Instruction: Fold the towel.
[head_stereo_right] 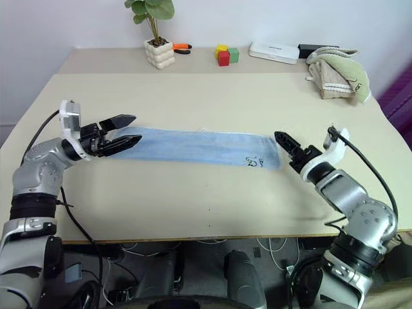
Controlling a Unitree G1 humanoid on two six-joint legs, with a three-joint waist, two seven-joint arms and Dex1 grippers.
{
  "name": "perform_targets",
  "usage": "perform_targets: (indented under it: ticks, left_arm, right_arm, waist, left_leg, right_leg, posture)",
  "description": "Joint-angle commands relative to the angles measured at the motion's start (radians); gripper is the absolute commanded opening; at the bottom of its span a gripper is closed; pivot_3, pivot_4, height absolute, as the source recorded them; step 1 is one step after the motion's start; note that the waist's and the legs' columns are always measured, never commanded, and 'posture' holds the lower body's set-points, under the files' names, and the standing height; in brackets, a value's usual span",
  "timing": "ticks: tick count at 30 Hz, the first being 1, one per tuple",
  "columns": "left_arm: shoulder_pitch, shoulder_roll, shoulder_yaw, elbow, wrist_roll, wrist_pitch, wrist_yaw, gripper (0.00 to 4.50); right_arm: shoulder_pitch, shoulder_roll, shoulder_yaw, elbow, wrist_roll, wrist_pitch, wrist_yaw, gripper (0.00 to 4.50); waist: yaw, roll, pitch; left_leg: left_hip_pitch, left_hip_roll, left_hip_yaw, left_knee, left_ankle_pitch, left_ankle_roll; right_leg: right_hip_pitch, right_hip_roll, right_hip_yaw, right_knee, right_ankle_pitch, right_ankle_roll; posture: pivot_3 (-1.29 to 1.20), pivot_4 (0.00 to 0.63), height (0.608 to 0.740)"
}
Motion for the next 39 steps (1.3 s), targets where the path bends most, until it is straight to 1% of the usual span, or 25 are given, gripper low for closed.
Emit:
perform_targets:
  ticks: [1,4,9,12,21,24,27,28,29,30,31,32,35,39]
  left_arm:
    - [0.002,0.030,-0.009,-0.041,-0.028,0.040,-0.058,4.45]
    - [0.002,0.033,-0.012,-0.049,-0.033,0.054,-0.071,4.45]
    - [-0.020,0.013,-0.008,-0.055,-0.033,0.064,-0.053,4.45]
    - [-0.022,0.007,-0.004,-0.052,-0.030,0.053,-0.047,4.45]
    - [-0.002,0.007,0.016,-0.074,-0.035,0.033,-0.016,4.45]
    - [0.001,0.009,0.019,-0.076,-0.033,0.030,-0.012,4.50]
    - [0.003,0.012,0.024,-0.076,-0.034,0.028,-0.010,4.50]
    - [0.004,0.013,0.024,-0.076,-0.033,0.025,-0.009,4.50]
    - [0.006,0.014,0.026,-0.078,-0.034,0.028,-0.007,4.50]
    - [0.008,0.015,0.027,-0.079,-0.036,0.029,-0.006,4.50]
    - [0.013,0.017,0.028,-0.082,-0.038,0.029,-0.007,4.50]
    - [0.016,0.018,0.029,-0.084,-0.040,0.029,-0.008,4.50]
    - [0.020,0.019,0.030,-0.084,-0.038,0.025,-0.005,4.50]
    - [0.020,0.018,0.032,-0.077,-0.029,0.007,0.000,4.50]
  right_arm:
    - [0.028,0.014,-0.007,-0.023,0.179,-0.004,-0.116,4.47]
    - [0.073,0.037,0.034,-0.035,0.257,-0.046,-0.205,4.47]
    - [0.119,0.049,0.107,-0.044,0.361,-0.129,-0.286,4.47]
    - [0.139,0.043,0.158,-0.044,0.365,-0.167,-0.294,4.47]
    - [0.124,0.048,0.233,0.017,0.264,-0.324,-0.299,4.47]
    - [0.098,0.067,0.254,0.045,0.254,-0.361,-0.304,3.70]
    - [0.079,0.081,0.267,0.072,0.217,-0.400,-0.302,2.34]
    - [0.073,0.087,0.267,0.082,0.206,-0.415,-0.298,1.96]
    - [0.066,0.094,0.271,0.091,0.200,-0.423,-0.295,1.34]
    - [0.062,0.099,0.274,0.095,0.196,-0.427,-0.292,0.92]
    - [0.059,0.099,0.279,0.096,0.189,-0.429,-0.286,0.37]
    - [0.057,0.098,0.282,0.097,0.186,-0.431,-0.283,0.02]
    - [0.048,0.074,0.279,0.106,0.156,-0.441,-0.268,0.02]
    - [0.033,-0.001,0.263,0.118,0.090,-0.445,-0.227,0.02]
  waist:
    - [-0.002,0.000,0.000]
    - [-0.004,0.000,0.000]
    - [-0.003,0.000,0.000]
    - [-0.004,0.000,0.000]
    - [-0.003,0.000,0.000]
    - [-0.004,0.000,0.000]
    - [-0.004,0.000,0.000]
    - [-0.004,0.000,0.000]
    - [-0.004,0.000,0.000]
    - [-0.004,-0.001,0.000]
    - [-0.005,-0.001,-0.001]
    - [-0.005,-0.001,-0.001]
    - [-0.004,-0.002,-0.001]
    - [0.001,-0.002,-0.001]
  left_leg:
    - [0.000,0.000,0.000,0.000,0.000,0.000]
    - [0.000,0.000,0.000,0.000,0.000,0.000]
    - [0.000,0.000,0.000,0.000,0.000,0.000]
    - [0.000,0.000,-0.001,0.000,0.000,0.000]
    - [0.000,0.000,-0.001,0.000,0.000,0.001]
    - [0.000,0.000,-0.001,0.000,0.000,0.001]
    - [0.000,0.000,-0.001,0.000,0.000,0.001]
    - [0.000,0.000,-0.001,0.000,0.000,0.001]
    - [0.000,0.000,-0.001,0.000,0.000,0.001]
    - [0.000,0.000,-0.001,0.000,0.000,0.001]
    - [0.000,0.000,-0.001,0.000,0.000,0.001]
    - [0.000,0.000,-0.001,0.000,0.000,0.001]
    - [0.000,0.000,-0.001,0.000,0.000,0.001]
    - [0.000,0.000,0.000,0.001,0.000,0.001]
  right_leg:
    - [0.000,0.000,0.000,0.000,0.000,0.000]
    - [0.000,0.000,0.000,0.000,0.000,0.000]
    - [0.000,0.000,0.000,0.000,0.000,0.000]
    - [0.000,0.000,0.000,0.000,0.000,0.000]
    - [0.000,0.000,0.000,0.000,0.000,0.000]
    - [0.000,0.000,0.000,0.000,0.000,-0.001]
    - [0.000,0.000,0.000,0.000,0.000,-0.001]
    - [0.000,0.000,0.000,0.000,0.000,-0.001]
    - [0.000,0.000,0.000,0.000,0.000,-0.001]
    - [0.000,0.000,0.000,0.000,0.000,-0.001]
    - [0.000,0.000,0.000,0.000,0.000,-0.001]
    - [0.000,0.000,0.000,0.000,0.000,-0.001]
    - [0.000,0.000,0.000,-0.001,0.000,-0.001]
    - [0.001,0.000,0.000,-0.001,-0.001,-0.002]
  posture:
    - [0.00,0.150,0.740]
    - [0.00,0.150,0.740]
    - [0.00,0.150,0.740]
    - [0.00,0.150,0.740]
    - [0.00,0.150,0.740]
    - [0.00,0.150,0.740]
    - [0.00,0.150,0.740]
    - [0.00,0.150,0.740]
    - [0.00,0.150,0.740]
    - [0.00,0.150,0.740]
    - [0.00,0.150,0.740]
    - [0.00,0.150,0.740]
    - [0.00,0.150,0.740]
    - [0.00,0.150,0.740]
